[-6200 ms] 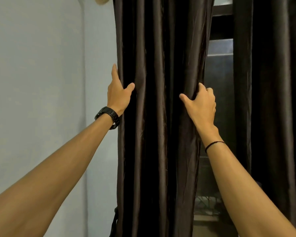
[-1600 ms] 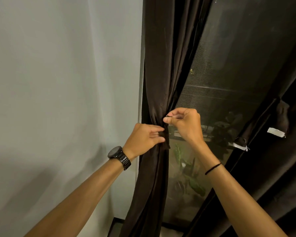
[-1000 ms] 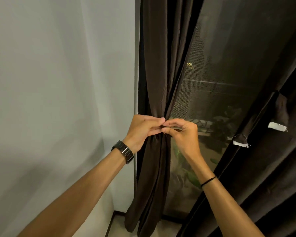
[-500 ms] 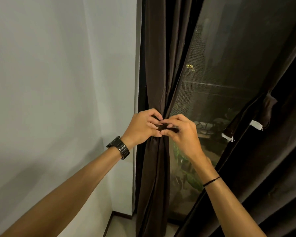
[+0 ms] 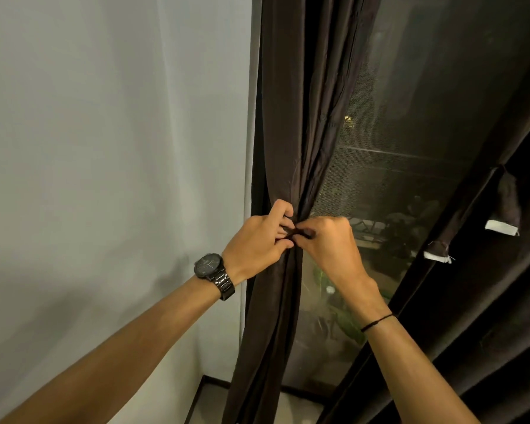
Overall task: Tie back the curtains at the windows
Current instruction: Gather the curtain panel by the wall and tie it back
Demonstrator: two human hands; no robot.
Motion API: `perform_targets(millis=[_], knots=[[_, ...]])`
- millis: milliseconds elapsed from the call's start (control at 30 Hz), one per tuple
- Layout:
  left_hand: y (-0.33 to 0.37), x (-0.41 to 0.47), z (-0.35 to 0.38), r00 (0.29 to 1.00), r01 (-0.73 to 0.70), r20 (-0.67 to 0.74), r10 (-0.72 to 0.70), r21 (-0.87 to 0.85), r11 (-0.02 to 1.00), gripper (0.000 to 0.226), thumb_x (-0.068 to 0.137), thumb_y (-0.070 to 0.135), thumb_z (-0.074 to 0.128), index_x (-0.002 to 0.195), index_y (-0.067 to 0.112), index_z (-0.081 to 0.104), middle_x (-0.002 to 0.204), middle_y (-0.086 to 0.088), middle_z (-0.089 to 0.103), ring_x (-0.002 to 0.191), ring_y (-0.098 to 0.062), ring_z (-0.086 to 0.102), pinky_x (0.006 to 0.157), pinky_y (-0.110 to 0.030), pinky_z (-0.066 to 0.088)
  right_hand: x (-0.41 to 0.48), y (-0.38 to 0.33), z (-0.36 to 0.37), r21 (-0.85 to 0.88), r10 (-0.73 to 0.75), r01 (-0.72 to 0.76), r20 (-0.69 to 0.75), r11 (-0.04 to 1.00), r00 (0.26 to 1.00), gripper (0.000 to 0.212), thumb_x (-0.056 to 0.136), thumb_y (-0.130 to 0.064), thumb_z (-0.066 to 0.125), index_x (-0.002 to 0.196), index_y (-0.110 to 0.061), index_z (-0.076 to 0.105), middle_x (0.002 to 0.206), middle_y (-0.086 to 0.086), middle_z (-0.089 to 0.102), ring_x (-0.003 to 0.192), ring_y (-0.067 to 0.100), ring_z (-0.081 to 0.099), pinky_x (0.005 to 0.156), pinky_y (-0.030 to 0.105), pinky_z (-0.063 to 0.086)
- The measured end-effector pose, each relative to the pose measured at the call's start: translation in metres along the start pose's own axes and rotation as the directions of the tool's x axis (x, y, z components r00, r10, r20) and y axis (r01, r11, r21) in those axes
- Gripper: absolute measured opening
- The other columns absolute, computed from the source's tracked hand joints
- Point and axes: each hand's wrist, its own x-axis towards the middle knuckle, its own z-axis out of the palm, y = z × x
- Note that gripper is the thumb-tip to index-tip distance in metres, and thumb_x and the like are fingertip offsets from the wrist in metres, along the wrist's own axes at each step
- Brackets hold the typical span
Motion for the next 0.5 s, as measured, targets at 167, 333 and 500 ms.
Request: perform_targets(millis=[167,333,500], knots=[[0.008,0.000,0.006,0.983,-0.144,-0.056,0.175,0.356,0.923,0.032,0.093,0.001,0.056,0.115,0.019,0.042,0.083,-0.001,0.064,0.063,-0.025,0.059,0.053,-0.040,0.049,-0.006,-0.008,0.019,0.014,0.108,-0.107,-0.099,0.994,0.989,0.006,0.079,-0.009,0.076,0.083,-0.007,0.072,0.061,0.004,0.067,0.057,0.022,0.065,0.054,0.037,0.054],[0.010,0.003,0.005,0.966,-0.077,-0.156,0.205,0.586,0.807,0.029,0.085,0.008,0.070,0.110,0.013,0.056,0.057,0.002,0.058,0.046,-0.017,0.034,0.045,-0.027,0.026,-0.011,-0.012,0.038,0.070,0.143,-0.131,-0.207,0.989,0.968,0.019,0.079,-0.004,0.077,0.079,-0.006,0.057,0.062,0.007,0.062,0.052,0.026,0.060,0.046,0.042,0.051],[0.000,0.005,0.002,0.962,-0.116,-0.129,0.239,0.602,0.790,0.023,0.084,0.014,0.071,0.103,0.014,0.058,0.056,0.001,0.058,0.046,-0.023,0.048,0.047,-0.026,0.026,-0.019,-0.007,0.046,0.028,0.053,-0.046,-0.322,0.999,0.945,0.021,0.080,-0.002,0.078,0.079,-0.008,0.058,0.064,0.002,0.059,0.052,0.019,0.054,0.044,0.038,0.046]])
